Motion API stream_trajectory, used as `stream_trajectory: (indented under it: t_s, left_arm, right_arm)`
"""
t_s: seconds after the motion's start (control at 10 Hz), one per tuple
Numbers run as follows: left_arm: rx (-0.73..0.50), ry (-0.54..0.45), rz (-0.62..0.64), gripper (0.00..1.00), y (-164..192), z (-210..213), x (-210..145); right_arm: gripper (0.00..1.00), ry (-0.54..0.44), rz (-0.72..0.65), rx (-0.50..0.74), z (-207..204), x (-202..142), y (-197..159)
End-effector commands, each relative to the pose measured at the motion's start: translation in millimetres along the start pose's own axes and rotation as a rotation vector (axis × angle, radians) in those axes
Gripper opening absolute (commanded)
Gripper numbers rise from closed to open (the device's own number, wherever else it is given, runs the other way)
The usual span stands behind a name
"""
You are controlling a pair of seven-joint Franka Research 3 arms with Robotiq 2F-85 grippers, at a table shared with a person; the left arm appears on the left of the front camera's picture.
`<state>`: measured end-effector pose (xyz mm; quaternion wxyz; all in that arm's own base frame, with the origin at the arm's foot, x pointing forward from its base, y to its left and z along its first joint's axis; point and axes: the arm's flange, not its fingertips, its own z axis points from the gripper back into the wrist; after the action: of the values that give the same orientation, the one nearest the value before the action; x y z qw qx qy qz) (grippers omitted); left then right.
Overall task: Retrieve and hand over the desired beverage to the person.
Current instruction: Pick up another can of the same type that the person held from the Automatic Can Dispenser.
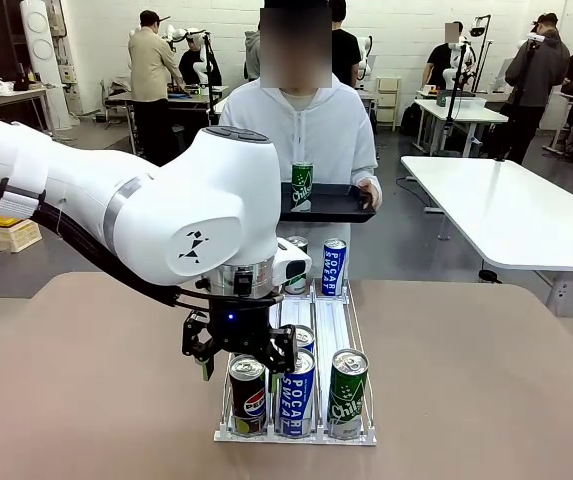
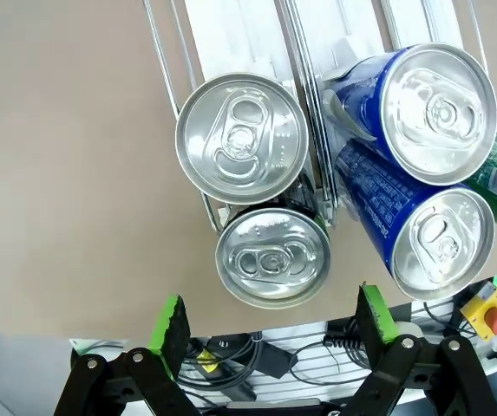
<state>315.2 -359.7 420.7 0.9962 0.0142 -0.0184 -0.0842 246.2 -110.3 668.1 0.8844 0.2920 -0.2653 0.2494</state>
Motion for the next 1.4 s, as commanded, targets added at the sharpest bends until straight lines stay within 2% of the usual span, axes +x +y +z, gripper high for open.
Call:
stream_trajectory:
  t_s: [0.0, 0.5, 1.3]
  left_arm:
    - [0.015, -0.035, 0.033, 1.00, -8.0, -1.0, 4.8]
    - [-0.016, 0.001, 0.033, 1.00, -6.0, -1.6, 7.0]
    - [0.003, -0.007, 0.019, 1.00, 2.7, -2.8, 7.2]
  right_arm:
    - [1.00, -0.009, 0.015, 0.023, -0.1, 1.3, -0.8]
    - [1.00, -0.009, 0.015, 0.023, -0.1, 1.3, -0.8]
    - [1.00, -0.009, 0.015, 0.023, -0.1, 1.3, -0.8]
